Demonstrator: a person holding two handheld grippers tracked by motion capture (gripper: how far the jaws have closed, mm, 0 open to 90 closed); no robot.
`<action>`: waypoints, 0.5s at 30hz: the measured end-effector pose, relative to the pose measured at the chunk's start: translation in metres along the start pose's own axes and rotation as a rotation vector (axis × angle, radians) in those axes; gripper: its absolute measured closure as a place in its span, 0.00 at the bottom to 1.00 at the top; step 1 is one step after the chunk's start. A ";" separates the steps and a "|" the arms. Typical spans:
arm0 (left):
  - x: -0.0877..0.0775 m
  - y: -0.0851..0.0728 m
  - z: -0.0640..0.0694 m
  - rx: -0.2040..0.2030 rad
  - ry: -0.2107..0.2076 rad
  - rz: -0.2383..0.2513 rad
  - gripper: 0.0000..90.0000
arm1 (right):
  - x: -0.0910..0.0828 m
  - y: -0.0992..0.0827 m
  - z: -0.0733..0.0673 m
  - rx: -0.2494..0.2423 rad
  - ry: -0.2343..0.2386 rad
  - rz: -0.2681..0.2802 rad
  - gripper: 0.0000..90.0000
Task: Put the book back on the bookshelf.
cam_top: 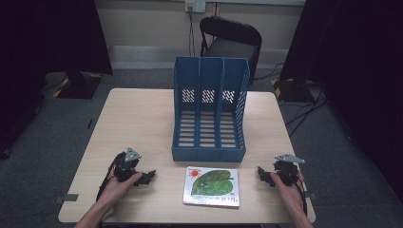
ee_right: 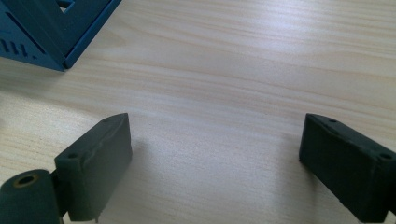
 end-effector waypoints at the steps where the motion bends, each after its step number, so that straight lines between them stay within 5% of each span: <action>1: 0.000 0.000 0.000 0.000 0.001 0.001 0.00 | 0.000 0.000 0.000 0.000 0.000 0.000 0.10; 9: -0.001 0.000 0.002 -0.022 0.021 0.000 0.01 | 0.000 0.000 0.000 0.001 -0.002 0.000 0.10; 15: -0.006 0.002 0.005 -0.024 0.024 -0.013 0.17 | -0.001 0.000 -0.004 -0.009 0.011 -0.005 0.10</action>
Point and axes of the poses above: each handheld gripper's, and its own axes: x roughly forward along the jaws, y roughly out of its top, z roughly to its right, the point moved 6 cm from there along x, roughly forward along the jaws, and after that the axes turned 8 degrees about -y, right-handed, at the moved point
